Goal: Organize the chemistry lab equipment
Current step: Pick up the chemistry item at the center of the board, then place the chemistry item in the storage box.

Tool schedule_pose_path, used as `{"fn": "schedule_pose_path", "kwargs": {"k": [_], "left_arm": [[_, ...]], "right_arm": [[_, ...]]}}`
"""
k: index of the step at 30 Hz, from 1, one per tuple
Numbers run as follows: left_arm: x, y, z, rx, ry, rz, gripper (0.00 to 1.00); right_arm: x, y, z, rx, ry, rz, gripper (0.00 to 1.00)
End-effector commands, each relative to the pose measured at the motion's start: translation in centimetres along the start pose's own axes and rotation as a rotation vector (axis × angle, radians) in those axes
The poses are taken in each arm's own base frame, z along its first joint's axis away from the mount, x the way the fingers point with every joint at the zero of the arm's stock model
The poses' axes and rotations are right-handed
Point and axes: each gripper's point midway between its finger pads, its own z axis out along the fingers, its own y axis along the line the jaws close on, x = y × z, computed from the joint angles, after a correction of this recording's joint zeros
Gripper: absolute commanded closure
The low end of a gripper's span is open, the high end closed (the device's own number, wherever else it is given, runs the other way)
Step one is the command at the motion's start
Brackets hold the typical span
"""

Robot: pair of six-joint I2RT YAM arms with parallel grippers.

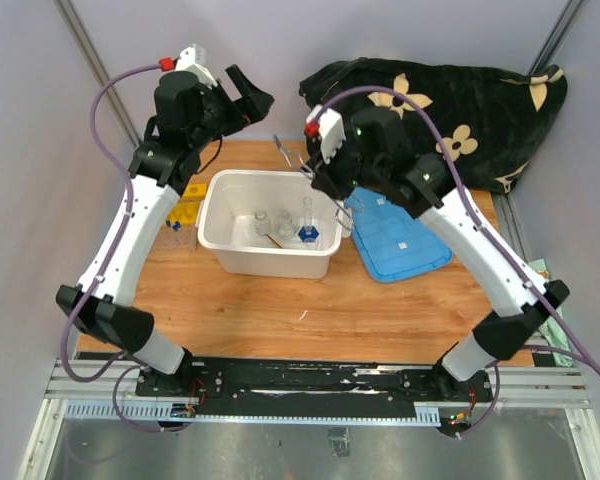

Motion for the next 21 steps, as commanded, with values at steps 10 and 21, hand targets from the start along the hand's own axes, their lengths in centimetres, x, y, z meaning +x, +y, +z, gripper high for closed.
{"fn": "schedule_pose_path", "kwargs": {"k": [10,21], "left_arm": [[-4.7,9.1,4.3,-0.029,-0.032,-0.190,0.25],[-2.5,13.7,7.3,-0.089,0.030,-0.124,0.33]], "right_arm": [[-1.3,-4.8,4.7,-0.063,0.059,0.041,0.99],[-0.5,-2.3,9.3,-0.081,0.114,-0.140,0.99]]}}
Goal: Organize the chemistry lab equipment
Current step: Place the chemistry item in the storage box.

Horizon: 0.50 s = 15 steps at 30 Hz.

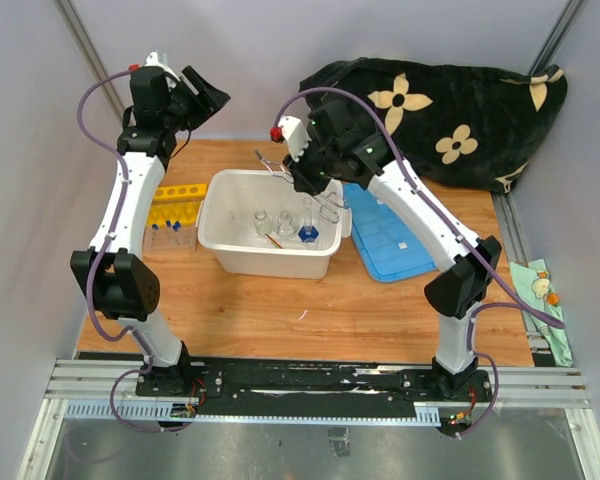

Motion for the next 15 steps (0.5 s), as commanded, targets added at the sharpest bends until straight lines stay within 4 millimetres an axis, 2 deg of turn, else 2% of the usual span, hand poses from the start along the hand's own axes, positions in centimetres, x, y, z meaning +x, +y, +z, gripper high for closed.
{"fn": "schedule_pose_path", "kwargs": {"k": [1,6,9,15], "left_arm": [[-0.1,0.1,1.0,0.027,0.013,0.061,0.33],[1.1,1.5,1.7,0.002,0.045,0.091,0.35],[1.6,2.0,1.7,-0.006,0.058,0.109,0.35],[2.4,2.4,1.3,-0.006,0.077,0.132,0.35]], "right_arm": [[-2.1,1.3,0.1,0.034,-0.029,-0.161,0.99],[-1.7,3.4,2.2,0.053,0.030,-0.326,0.99],[-1.1,4.6,3.7,0.042,0.051,-0.369,0.99],[0.4,5.5,5.9,0.041,0.088,-0.452,1.00]]}}
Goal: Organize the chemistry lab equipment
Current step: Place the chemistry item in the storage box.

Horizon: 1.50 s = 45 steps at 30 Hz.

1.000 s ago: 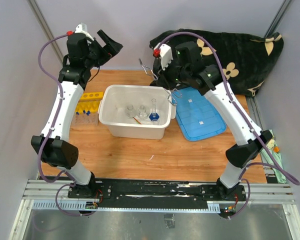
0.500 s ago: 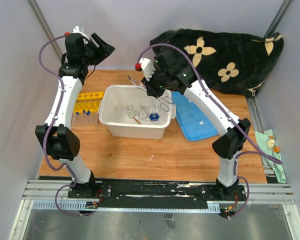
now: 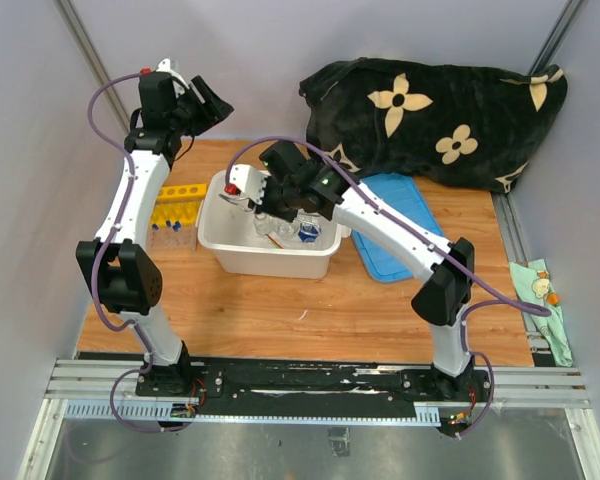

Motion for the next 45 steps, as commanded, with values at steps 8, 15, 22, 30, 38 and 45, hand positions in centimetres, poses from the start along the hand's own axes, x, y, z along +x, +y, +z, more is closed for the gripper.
{"fn": "schedule_pose_path", "kwargs": {"k": [8,15,22,30,38,45], "left_arm": [[1.5,-0.5,-1.2,0.059,0.040,0.019,0.35],[1.5,-0.6,-1.2,0.066,0.046,0.014,0.35],[1.7,-0.5,-1.2,0.063,0.050,0.010,0.34],[1.8,-0.1,-1.2,0.043,0.051,0.024,0.35],[2.8,0.4,-1.1,0.039,0.075,0.009,0.34],[3.3,0.6,-1.3,0.034,0.089,0.006,0.35]], "right_arm": [[2.6,0.1,5.3,-0.008,0.059,-0.076,0.99],[4.0,1.1,6.8,-0.073,0.061,-0.019,0.99],[4.7,1.0,7.9,-0.128,0.038,0.052,0.99],[6.0,2.1,9.5,-0.170,0.057,0.096,0.99],[7.6,2.8,10.3,-0.181,0.103,0.107,0.99],[9.5,3.0,11.2,-0.181,0.152,0.103,0.99]]}}
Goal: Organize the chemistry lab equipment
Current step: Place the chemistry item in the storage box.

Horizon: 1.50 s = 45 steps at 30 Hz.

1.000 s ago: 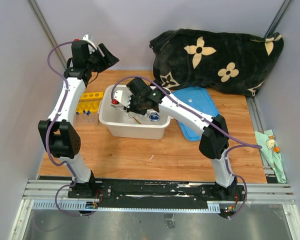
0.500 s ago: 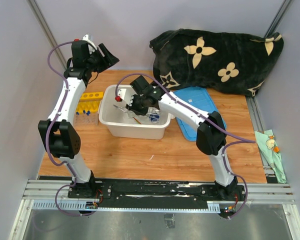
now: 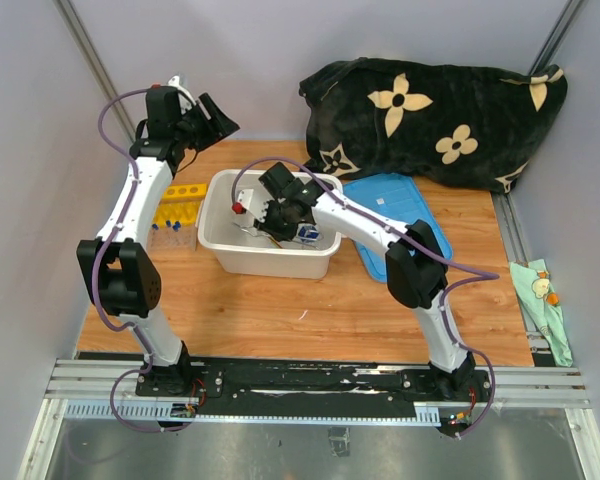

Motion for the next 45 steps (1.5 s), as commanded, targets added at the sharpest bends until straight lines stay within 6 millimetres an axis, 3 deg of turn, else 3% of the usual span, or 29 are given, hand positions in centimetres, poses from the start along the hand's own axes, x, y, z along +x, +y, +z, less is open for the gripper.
{"fn": "schedule_pose_path", "kwargs": {"k": [1,22,45], "left_arm": [[-0.7,-1.0,-1.5,0.030,-0.022,0.017,0.35],[-0.4,-1.3,-2.3,0.046,-0.020,0.022,0.35],[0.1,-0.9,-1.9,0.037,-0.003,0.016,0.35]], "right_arm": [[0.9,-0.5,0.8,0.007,0.019,0.019,0.99],[3.4,-1.5,2.1,0.002,0.059,0.078,0.99],[4.3,-1.7,3.2,-0.037,0.042,0.155,0.97]]}}
